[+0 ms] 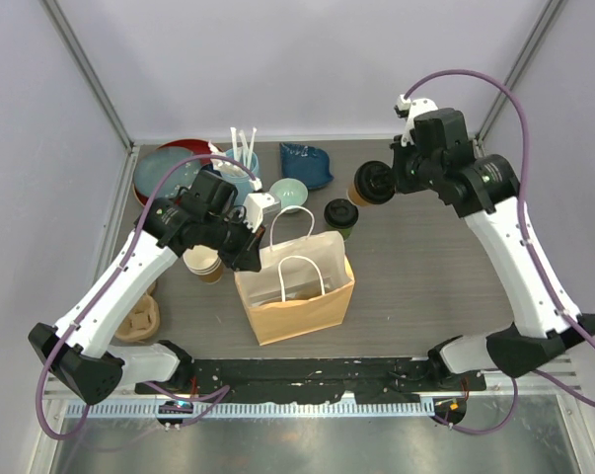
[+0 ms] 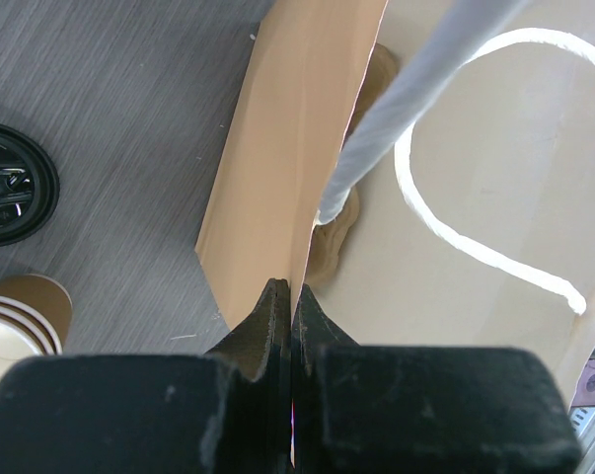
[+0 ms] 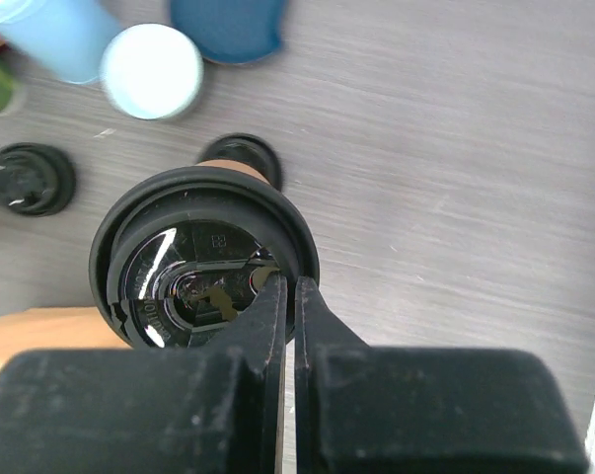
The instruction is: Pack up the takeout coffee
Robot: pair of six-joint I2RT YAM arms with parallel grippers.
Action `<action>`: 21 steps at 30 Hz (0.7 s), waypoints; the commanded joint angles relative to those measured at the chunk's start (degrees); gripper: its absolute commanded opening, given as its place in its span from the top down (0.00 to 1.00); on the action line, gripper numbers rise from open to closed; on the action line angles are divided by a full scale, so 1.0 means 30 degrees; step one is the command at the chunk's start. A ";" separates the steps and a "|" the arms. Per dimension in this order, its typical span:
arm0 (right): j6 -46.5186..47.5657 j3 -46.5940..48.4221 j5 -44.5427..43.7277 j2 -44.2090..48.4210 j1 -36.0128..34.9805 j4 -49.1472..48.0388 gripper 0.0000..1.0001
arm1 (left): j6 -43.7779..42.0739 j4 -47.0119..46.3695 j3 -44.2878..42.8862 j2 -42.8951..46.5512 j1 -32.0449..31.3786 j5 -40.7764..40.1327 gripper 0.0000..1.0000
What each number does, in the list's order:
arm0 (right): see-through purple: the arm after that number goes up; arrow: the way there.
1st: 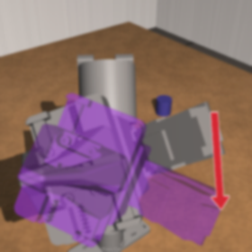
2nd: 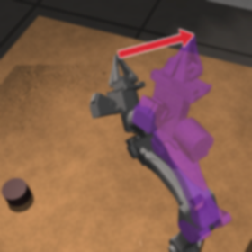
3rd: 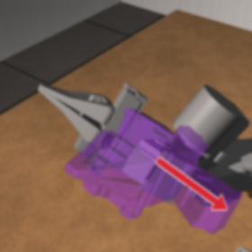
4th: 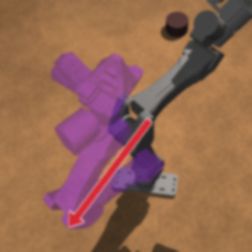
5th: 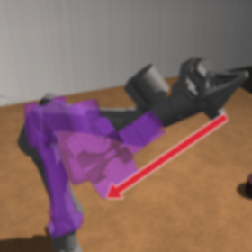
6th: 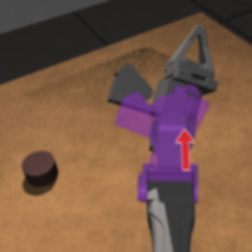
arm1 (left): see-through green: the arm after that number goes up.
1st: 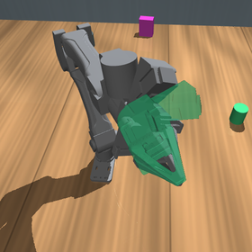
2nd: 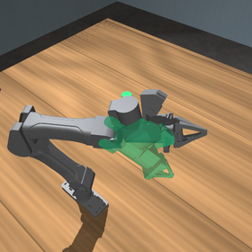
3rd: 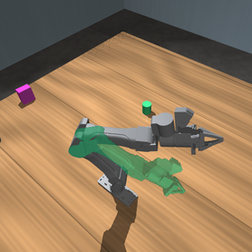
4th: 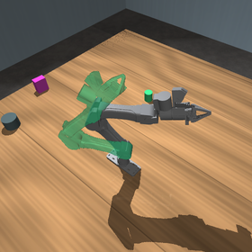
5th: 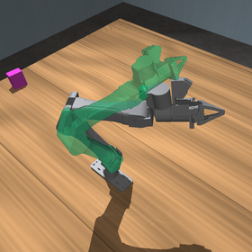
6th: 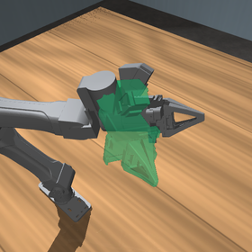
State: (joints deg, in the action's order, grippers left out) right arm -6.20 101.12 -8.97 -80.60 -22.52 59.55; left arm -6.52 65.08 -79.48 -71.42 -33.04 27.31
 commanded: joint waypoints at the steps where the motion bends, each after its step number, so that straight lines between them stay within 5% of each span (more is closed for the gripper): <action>1: -0.0248 0.2530 0.0382 0.1171 -0.2039 0.2062 0.99 | -0.0169 -0.0072 -0.0459 0.0603 -0.0062 0.0565 1.00; 21: 0.1011 0.3178 0.4898 0.2288 -0.7019 0.3616 0.99 | 0.0065 -0.0248 -0.0459 0.0515 -0.0062 0.0389 1.00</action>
State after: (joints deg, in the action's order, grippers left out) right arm -4.49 110.19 3.68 -74.50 -40.27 70.57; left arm -6.48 65.06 -79.48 -71.37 -33.04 27.24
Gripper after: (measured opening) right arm 0.049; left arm 0.012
